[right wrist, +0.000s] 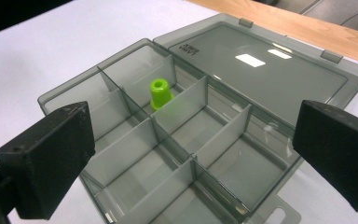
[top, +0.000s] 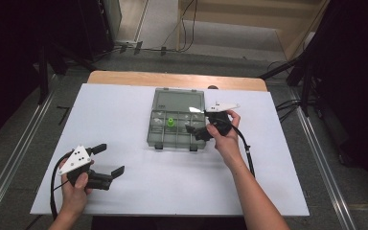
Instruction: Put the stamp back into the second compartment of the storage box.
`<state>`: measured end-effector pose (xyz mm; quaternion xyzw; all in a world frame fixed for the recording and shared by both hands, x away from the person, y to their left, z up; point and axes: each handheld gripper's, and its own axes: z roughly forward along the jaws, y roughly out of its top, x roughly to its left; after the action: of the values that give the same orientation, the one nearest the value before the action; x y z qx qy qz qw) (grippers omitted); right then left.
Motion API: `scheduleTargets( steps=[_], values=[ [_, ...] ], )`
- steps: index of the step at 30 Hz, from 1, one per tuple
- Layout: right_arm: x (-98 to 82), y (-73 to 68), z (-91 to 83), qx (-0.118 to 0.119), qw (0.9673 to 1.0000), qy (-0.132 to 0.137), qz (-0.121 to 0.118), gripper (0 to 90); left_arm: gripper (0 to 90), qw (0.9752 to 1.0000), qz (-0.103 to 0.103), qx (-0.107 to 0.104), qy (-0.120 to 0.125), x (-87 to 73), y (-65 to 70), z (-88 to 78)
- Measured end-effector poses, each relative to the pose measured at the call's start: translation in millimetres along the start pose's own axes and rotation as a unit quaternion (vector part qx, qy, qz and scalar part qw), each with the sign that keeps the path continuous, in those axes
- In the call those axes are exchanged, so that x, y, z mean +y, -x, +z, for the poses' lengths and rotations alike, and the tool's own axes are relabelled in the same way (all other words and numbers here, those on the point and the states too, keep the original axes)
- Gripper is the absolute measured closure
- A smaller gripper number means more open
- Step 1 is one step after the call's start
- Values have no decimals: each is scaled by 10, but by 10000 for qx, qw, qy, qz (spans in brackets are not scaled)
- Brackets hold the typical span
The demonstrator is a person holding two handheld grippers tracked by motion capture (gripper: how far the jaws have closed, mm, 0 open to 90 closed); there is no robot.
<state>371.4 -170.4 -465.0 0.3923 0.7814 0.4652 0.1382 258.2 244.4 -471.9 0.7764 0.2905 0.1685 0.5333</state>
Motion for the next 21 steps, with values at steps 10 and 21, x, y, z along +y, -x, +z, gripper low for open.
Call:
scheduleTargets(
  steps=[10, 21],
  values=[
    [-92, 44, -90, -39, 10000, 86, 17, 0, 0, 10000, 46, -27, -83, 123, -41, 236],
    [-176, 90, -144, 20, 10000, 50, 41, 0, 0, 9997, 100, -124, -184, 238, -28, 513]
  ],
)
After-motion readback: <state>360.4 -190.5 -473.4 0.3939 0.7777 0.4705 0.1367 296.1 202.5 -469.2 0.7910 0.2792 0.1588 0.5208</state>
